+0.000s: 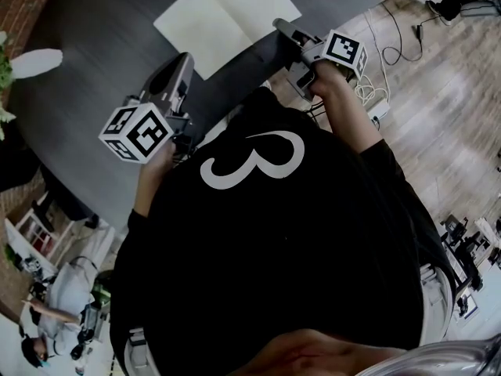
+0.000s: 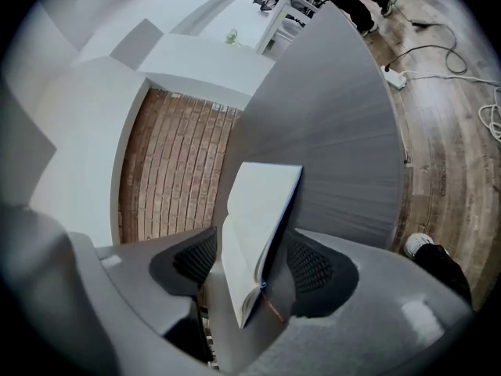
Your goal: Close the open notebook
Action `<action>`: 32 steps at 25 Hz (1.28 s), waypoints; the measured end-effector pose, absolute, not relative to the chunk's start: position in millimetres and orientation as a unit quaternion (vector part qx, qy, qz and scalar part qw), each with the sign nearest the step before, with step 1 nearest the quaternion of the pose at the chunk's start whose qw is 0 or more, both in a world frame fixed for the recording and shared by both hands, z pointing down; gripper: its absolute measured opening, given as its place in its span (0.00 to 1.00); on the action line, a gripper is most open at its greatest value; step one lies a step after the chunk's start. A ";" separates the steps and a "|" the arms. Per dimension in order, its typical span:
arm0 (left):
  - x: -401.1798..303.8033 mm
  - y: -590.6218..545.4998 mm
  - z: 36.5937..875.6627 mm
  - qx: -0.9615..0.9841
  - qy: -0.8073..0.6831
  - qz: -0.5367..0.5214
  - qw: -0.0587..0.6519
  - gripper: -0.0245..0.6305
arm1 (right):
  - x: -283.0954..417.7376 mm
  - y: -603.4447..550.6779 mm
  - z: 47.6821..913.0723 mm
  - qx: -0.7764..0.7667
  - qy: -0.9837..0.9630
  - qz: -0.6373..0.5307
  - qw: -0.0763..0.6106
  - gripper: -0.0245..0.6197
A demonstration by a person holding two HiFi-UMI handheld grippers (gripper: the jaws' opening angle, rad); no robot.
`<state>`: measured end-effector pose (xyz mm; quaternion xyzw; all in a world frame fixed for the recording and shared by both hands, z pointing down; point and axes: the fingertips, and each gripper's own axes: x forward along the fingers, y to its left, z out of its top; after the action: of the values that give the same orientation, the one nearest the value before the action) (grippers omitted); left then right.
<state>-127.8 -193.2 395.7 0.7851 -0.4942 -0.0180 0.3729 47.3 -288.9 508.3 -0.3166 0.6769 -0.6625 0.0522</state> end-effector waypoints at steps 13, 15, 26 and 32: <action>-130.9 -185.0 403.4 0.774 -0.504 -0.021 0.382 0.06 | 48.5 -292.1 515.2 -0.334 0.665 -0.667 0.035 0.27; -131.1 -185.4 404.2 0.774 -0.503 -0.023 0.383 0.06 | 50.8 -291.2 518.0 -0.339 0.662 -0.667 0.032 0.22; -130.7 -187.9 407.0 0.777 -0.497 -0.024 0.385 0.06 | 52.9 -289.7 517.6 -0.334 0.660 -0.672 0.039 0.07; -132.2 -187.4 404.4 0.779 -0.497 -0.021 0.382 0.06 | 50.2 -291.3 507.1 -0.327 0.686 -0.649 0.039 0.07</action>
<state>-132.2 -187.4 404.4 0.7789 -0.4973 -0.0206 0.3816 50.2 -291.3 507.1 -0.3269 0.6859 -0.6489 0.0394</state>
